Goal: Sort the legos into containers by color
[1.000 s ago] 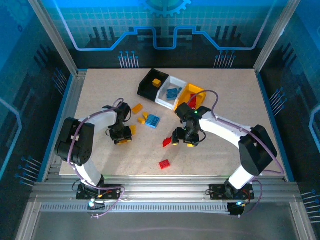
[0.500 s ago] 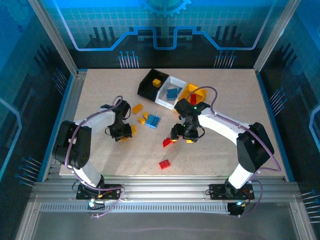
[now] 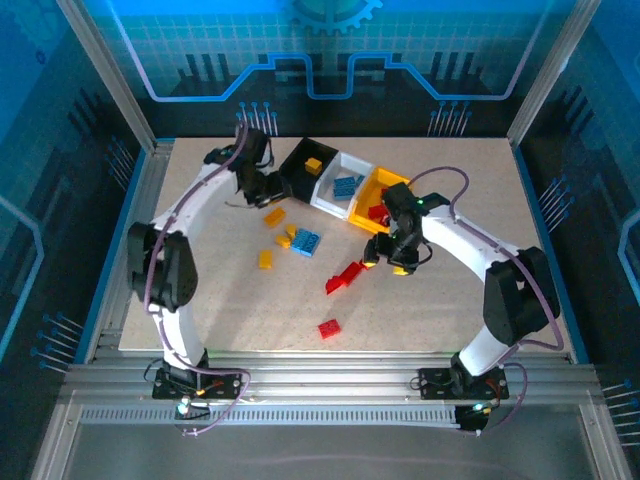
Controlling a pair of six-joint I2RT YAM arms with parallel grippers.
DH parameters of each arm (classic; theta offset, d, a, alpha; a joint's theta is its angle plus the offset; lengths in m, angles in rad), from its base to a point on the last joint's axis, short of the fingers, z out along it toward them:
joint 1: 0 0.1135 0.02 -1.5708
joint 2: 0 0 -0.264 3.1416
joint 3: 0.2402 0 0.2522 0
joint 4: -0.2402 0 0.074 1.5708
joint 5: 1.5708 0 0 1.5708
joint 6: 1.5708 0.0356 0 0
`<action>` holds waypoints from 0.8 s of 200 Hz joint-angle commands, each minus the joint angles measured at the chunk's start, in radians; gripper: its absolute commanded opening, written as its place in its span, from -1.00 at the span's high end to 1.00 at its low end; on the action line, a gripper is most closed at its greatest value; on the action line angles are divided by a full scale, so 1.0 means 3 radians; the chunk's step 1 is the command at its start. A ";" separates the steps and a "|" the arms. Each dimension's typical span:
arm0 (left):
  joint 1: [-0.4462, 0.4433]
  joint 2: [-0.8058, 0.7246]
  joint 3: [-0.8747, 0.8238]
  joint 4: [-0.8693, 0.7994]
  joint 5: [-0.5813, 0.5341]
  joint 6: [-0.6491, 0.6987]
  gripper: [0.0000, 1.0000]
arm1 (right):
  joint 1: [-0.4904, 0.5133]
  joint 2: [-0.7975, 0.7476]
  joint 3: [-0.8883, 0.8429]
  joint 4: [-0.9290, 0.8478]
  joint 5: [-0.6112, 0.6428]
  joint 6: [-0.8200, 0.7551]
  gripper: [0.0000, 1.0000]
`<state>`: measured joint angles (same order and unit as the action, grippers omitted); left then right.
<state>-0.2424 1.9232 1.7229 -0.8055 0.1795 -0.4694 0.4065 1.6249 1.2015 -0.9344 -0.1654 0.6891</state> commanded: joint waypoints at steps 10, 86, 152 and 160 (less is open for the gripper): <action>0.0016 0.0734 0.0899 -0.0103 0.0364 -0.0115 0.31 | -0.0224 -0.0024 0.0096 -0.0187 -0.0112 -0.0191 -0.39; 0.0027 0.2023 0.2675 -0.0264 0.0545 -0.0515 0.15 | -0.0630 0.0057 0.0195 -0.0281 -0.0195 -0.0389 -0.39; 0.0036 0.1998 0.2565 -0.0153 0.0549 -0.0592 -0.12 | -0.0726 0.0062 0.0137 -0.0266 -0.0245 -0.0421 -0.39; 0.0036 0.1952 0.2522 -0.0148 0.0542 -0.0566 -0.14 | -0.0725 0.0070 0.0142 -0.0256 -0.0266 -0.0407 -0.39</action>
<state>-0.2386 2.5259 2.4790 -0.8551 0.3161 -0.6342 0.2016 1.6299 1.2472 -0.9871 -0.2157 0.5747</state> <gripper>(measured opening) 0.559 0.693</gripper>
